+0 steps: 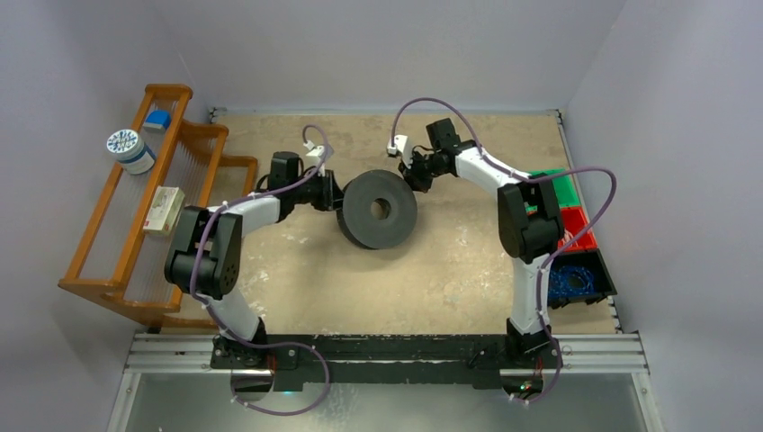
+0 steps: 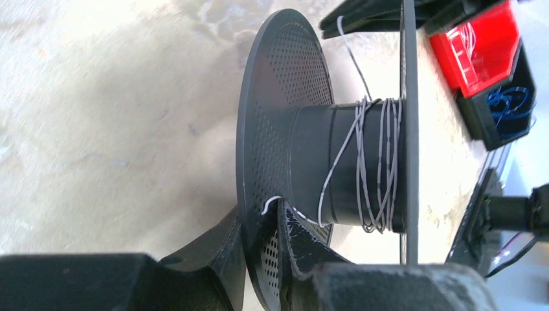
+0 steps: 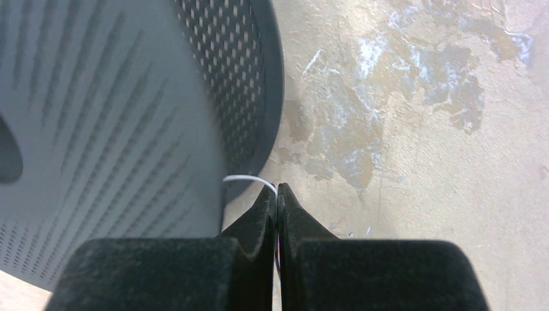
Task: Wrap the cables
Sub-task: Wrap the cable around the cable reel, then place the cable reel at the center of the board.
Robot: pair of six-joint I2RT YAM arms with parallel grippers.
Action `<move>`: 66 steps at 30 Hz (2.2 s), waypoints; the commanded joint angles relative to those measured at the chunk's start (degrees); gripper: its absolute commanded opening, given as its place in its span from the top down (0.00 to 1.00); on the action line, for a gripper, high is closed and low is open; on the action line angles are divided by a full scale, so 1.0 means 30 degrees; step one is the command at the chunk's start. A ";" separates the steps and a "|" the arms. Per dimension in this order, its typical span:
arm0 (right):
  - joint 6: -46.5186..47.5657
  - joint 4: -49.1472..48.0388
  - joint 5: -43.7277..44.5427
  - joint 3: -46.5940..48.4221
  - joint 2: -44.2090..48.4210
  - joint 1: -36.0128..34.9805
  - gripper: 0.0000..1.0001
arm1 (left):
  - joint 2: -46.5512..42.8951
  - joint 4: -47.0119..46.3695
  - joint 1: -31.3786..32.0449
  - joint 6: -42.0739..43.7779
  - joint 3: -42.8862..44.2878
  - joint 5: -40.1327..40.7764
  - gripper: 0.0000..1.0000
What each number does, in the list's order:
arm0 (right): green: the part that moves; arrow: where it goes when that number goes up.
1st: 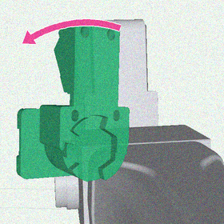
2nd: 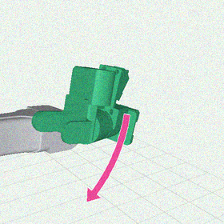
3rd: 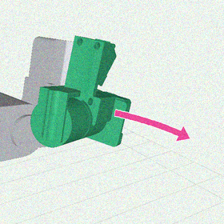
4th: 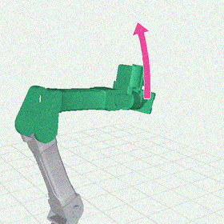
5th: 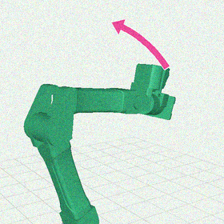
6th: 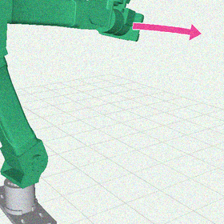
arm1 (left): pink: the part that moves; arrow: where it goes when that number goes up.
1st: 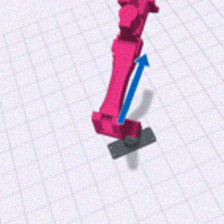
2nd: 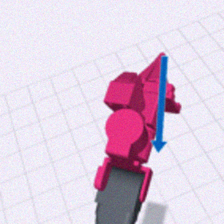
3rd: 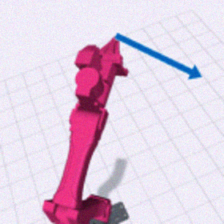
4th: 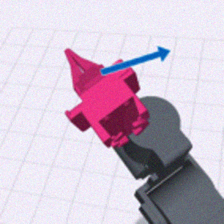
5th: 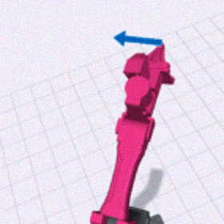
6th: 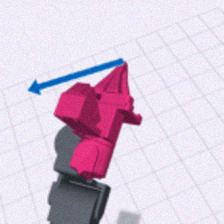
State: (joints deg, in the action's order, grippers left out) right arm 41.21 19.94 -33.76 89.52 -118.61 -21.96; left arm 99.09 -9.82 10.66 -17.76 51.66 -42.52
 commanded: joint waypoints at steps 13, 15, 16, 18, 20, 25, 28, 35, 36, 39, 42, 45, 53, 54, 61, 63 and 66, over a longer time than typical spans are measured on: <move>0.1995 0.6689 -0.5513 0.3531 -0.1202 0.0148 1.00 | 0.1644 0.2848 0.2258 0.5389 0.1699 0.3286 1.00; 0.1938 0.7606 -0.6267 0.4296 -0.1920 0.0191 1.00 | 0.1868 0.2872 0.2550 0.5608 0.1862 0.3748 1.00; 0.2043 0.8189 -0.6783 0.4652 -0.2238 0.0213 1.00 | 0.1889 0.2855 0.2682 0.5650 0.1953 0.3851 1.00; 0.2260 0.9098 -0.7664 0.5264 -0.2784 0.0270 1.00 | 0.1815 0.2580 0.2828 0.5572 0.1997 0.3918 1.00; 0.2167 0.9461 -0.8350 0.5509 -0.3150 0.0354 1.00 | 0.1775 0.2250 0.2864 0.5364 0.2014 0.3963 1.00; 0.0738 0.8727 -1.0744 0.5004 -0.3876 0.0739 1.00 | 0.1956 0.1055 0.2941 0.4207 0.1512 0.4068 1.00; -0.0830 0.7618 -1.2506 0.4283 -0.4350 0.0944 1.00 | 0.2273 0.0666 0.3212 0.3511 0.1178 0.4344 1.00; -0.0798 0.8773 -1.5017 0.4929 -0.5978 0.0931 1.00 | 0.3345 0.0214 0.3362 0.1831 0.0867 0.5679 1.00; -0.0738 0.8939 -1.5011 0.4947 -0.6104 0.0928 1.00 | 0.3484 0.0241 0.3362 0.1648 0.0836 0.6055 1.00; -0.0870 0.8830 -1.4810 0.4567 -0.6239 0.0930 1.00 | 0.3918 0.0389 0.3333 0.1183 0.0883 0.6917 1.00; -0.1469 0.8257 -1.4303 0.3921 -0.6364 0.0929 1.00 | 0.4446 0.0756 0.3333 0.0924 0.1110 0.8134 1.00; -0.2864 0.6641 -1.3467 0.3097 -0.6240 0.0939 0.96 | 0.4965 0.1140 0.3333 0.0888 0.1486 0.9271 1.00; -0.7313 0.1334 -0.9506 0.1486 -0.4603 0.1074 0.81 | 0.5275 0.1951 0.3282 0.1194 0.1853 1.1425 1.00; -0.7609 0.0960 -0.9063 0.1506 -0.4438 0.1129 0.79 | 0.5216 0.1956 0.3213 0.1202 0.1838 1.1674 1.00; -0.8112 0.0664 -0.6663 0.3523 -0.4714 0.1312 0.74 | 0.5085 0.2420 0.2786 0.0709 0.2187 1.4120 1.00; -0.7459 0.1959 -0.6425 0.5002 -0.5490 0.1305 0.71 | 0.5064 0.2684 0.2748 0.0501 0.2472 1.4931 1.00; -0.7119 0.3267 -0.5953 0.6243 -0.6097 0.1312 0.68 | 0.4973 0.2926 0.2747 0.0331 0.2585 1.5539 1.00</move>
State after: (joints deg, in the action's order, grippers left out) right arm 20.03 25.47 -59.44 102.72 -135.24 -16.05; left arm 110.21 -3.62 19.29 -24.80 59.42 -30.35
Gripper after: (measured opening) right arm 0.276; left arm 0.190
